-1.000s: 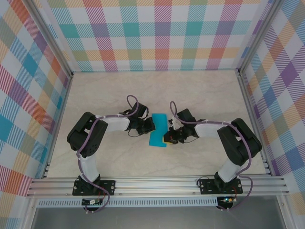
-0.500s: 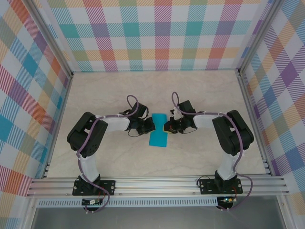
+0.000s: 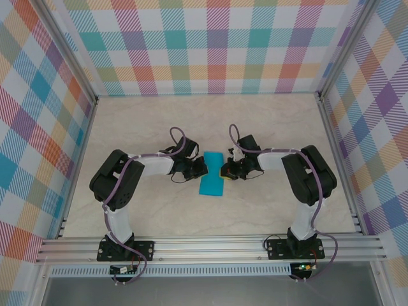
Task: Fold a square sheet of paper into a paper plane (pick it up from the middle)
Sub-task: Fold the square sheet of paper in half at the center of the table.
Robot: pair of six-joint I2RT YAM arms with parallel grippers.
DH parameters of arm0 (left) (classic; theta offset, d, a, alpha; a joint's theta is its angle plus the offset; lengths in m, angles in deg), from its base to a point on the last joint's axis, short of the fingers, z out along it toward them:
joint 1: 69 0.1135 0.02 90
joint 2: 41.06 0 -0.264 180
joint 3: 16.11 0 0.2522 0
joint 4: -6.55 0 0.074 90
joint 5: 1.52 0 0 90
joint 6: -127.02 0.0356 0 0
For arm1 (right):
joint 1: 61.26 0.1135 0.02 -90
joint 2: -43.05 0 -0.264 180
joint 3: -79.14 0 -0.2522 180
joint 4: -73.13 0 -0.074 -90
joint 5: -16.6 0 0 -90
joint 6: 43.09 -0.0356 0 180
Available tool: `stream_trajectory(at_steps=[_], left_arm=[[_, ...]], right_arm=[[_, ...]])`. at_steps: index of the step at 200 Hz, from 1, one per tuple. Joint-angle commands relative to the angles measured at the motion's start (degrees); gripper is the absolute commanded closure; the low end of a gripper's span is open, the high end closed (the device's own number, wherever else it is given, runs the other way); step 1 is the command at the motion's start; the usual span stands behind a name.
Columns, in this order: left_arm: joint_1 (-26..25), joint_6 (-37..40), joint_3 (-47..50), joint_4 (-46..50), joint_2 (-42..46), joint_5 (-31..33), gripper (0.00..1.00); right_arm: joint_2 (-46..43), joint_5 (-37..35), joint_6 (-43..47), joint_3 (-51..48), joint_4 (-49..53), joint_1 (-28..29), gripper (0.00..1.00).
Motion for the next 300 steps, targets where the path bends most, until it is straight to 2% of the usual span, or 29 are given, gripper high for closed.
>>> stream_trajectory(at_steps=[1, 42, 99, 155, 268, 300], left_arm=[[-0.83, 1.53, 1.09, 8.14, -2.4, 3.46, 1.0], [-0.8, 1.52, 1.09, 8.14, -2.4, 3.46, 1.0], [-0.83, 1.66, 1.06, 8.49, -2.4, 3.54, 1.0], [-0.83, 1.93, 0.91, 8.93, -2.45, 3.76, 1.0], [-0.78, 2.38, 0.81, 9.37, -2.49, 3.89, 1.0], [-0.83, 2.71, 0.57, 9.89, -2.49, 3.96, 1.0]], right_arm=[[-2.55, 3.49, -0.67, 1.64, -1.68, -0.83, 1.0], [1.05, 3.86, 0.01, 2.96, -1.95, -1.96, 1.0], [5.1, -0.68, 2.03, 4.04, 2.18, -2.11, 1.0], [1.19, 2.32, 1.71, 7.36, 3.89, -2.74, 1.0], [8.23, -0.45, 3.1, 9.06, 4.1, -3.39, 1.0], [7.52, 2.34, 3.48, 10.6, 5.11, -3.87, 1.0]])
